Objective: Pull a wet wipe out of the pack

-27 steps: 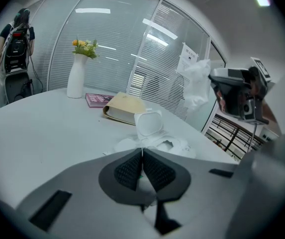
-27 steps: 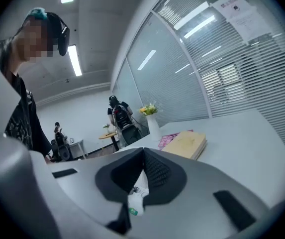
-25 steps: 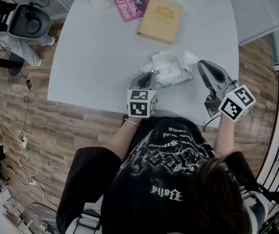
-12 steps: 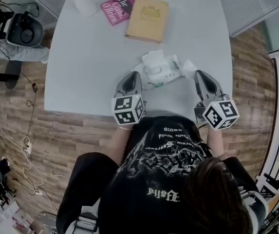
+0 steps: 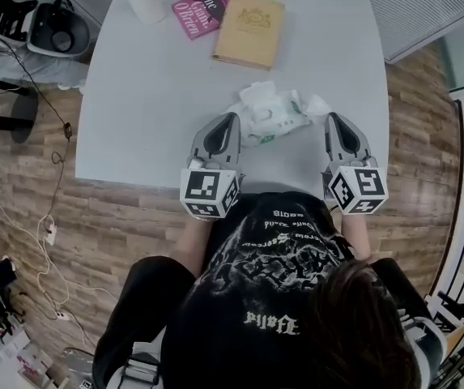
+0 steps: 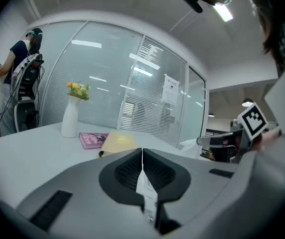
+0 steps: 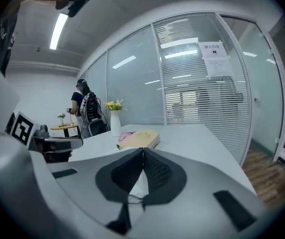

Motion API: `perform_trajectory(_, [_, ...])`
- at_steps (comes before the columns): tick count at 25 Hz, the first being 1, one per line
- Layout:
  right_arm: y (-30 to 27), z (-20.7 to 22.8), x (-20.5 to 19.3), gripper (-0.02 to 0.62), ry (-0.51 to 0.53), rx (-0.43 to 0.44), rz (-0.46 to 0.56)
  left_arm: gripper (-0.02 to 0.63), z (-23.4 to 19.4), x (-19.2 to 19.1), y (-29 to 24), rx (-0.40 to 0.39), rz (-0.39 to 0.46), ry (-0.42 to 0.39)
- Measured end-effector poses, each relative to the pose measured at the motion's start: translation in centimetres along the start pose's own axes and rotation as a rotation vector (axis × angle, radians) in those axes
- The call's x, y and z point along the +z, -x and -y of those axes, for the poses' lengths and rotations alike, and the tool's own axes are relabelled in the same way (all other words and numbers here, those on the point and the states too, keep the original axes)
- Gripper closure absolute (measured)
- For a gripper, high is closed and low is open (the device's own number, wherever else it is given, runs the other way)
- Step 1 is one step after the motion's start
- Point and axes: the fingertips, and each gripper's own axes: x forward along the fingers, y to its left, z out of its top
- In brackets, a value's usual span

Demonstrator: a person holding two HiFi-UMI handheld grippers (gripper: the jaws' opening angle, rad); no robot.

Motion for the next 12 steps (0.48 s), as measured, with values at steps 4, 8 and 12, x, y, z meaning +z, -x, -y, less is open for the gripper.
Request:
perform_trajectory(4, [-0.43,0.23,-0.23,0.595,0.017,-0.005,-0.007,0.597,0.78,0.76,-0.14,-0.028,0.017,-0.051])
perform_trajectory(8, [-0.62,-0.08,0.37,0.595,0.044,0.008,-0.005,0.597,0.67,0.86,0.13,-0.013,0.021,-0.040])
perform_trajectory(12, [-0.95,-0.44,0.43,0.595,0.059,0.022,-0.010,0.597,0.47,0.37,0.38,-0.002,0.012,-0.036])
